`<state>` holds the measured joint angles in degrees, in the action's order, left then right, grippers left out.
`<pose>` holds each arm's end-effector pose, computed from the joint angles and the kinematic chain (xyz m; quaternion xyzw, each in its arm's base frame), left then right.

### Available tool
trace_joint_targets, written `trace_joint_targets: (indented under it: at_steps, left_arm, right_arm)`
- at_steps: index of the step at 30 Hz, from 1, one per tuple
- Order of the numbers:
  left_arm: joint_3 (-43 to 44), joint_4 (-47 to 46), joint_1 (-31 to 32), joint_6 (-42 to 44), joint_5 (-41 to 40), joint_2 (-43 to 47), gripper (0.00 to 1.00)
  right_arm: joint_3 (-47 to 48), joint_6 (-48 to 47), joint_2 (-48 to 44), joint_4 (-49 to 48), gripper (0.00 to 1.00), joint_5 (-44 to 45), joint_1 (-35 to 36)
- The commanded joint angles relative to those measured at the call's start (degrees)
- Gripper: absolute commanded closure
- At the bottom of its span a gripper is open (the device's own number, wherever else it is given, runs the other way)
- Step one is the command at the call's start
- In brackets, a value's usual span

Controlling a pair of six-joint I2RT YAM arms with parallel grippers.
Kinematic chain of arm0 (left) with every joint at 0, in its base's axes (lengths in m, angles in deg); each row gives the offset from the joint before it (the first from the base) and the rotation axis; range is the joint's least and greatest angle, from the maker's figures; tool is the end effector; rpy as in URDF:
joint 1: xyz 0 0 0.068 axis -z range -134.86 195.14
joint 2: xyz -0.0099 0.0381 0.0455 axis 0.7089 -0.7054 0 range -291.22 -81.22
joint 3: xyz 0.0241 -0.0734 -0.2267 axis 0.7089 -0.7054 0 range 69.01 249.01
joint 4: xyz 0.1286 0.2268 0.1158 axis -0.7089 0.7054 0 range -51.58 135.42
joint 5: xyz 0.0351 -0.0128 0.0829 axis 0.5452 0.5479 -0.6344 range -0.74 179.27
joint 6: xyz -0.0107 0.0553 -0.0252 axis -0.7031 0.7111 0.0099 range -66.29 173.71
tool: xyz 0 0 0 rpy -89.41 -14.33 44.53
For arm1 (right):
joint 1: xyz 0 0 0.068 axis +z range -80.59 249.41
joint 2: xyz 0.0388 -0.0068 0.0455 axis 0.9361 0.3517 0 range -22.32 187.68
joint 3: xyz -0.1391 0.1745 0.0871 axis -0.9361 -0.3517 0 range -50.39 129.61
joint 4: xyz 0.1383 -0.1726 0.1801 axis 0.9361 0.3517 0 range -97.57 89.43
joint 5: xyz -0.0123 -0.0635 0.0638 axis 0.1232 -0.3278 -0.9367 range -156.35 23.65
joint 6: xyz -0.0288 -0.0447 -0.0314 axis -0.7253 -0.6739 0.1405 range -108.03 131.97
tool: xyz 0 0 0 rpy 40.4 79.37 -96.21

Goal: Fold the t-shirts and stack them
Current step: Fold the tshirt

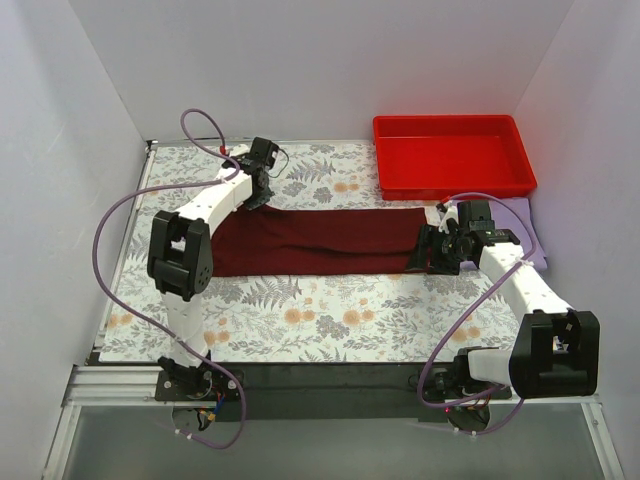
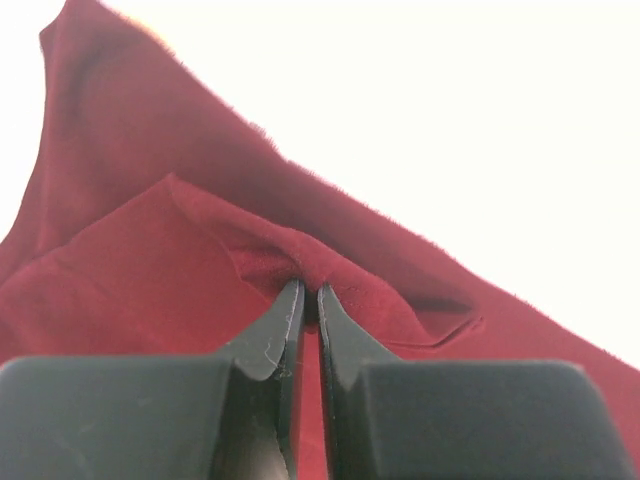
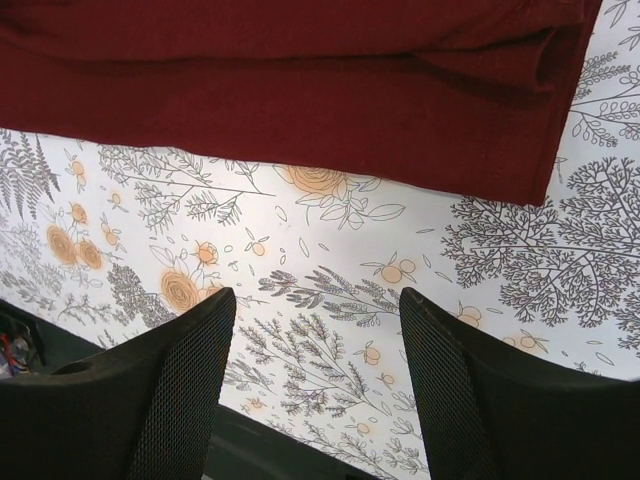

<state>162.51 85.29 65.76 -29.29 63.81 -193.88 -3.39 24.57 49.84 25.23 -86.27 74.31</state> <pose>0.4100 -0.1329 0.1870 -0.5333 0.7926 -0.0259 0.2946 0.2798 0.0400 0.1715 0.0159 0.9477 0.2057 0.2434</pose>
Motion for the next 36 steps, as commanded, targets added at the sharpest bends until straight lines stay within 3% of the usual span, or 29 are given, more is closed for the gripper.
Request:
trace_joint_targets:
  at_steps: [1, 13, 20, 24, 26, 29, 32, 36]
  left_arm:
    - [4.4, -1.3, -0.4, 2.7, -1.9, -3.1, 1.0]
    - [4.1, -10.0, -2.4, 4.3, -1.4, -6.3, 1.0]
    - [2.3, -10.7, -3.7, 3.7, -1.1, -5.5, 0.98]
    - [1.7, -11.0, -4.0, 3.9, -0.9, -4.0, 0.83]
    - [1.6, -10.8, -3.9, 4.0, -0.6, -2.2, 0.64]
    - [0.5, -11.0, -4.2, 4.1, -0.6, 1.5, 0.45]
    - [-1.6, -11.1, -4.7, 4.5, -0.2, 4.8, 0.38]
    - [-8.1, -11.5, -6.9, 3.3, 1.5, 13.5, 0.38]
  right_arm:
    - [0.4, -1.3, 0.5, -1.2, 0.27, -1.9, 0.2]
    - [1.8, 0.1, 2.4, -2.9, 0.3, 0.2, 0.4]
    - [3.0, 2.4, 6.2, -9.8, 0.46, -2.6, 1.5]
    - [4.8, 3.7, 10.4, -13.5, 0.54, -3.0, 3.2]
    - [5.8, 3.9, 13.1, -14.7, 0.57, -3.1, 3.7]
    - [7.3, 4.5, 16.6, -17.3, 0.61, -2.9, 4.2]
    - [8.9, 4.6, 20.1, -19.5, 0.66, -2.7, 4.2]
    - [12.0, 4.9, 24.6, -21.0, 0.67, -1.1, 4.2]
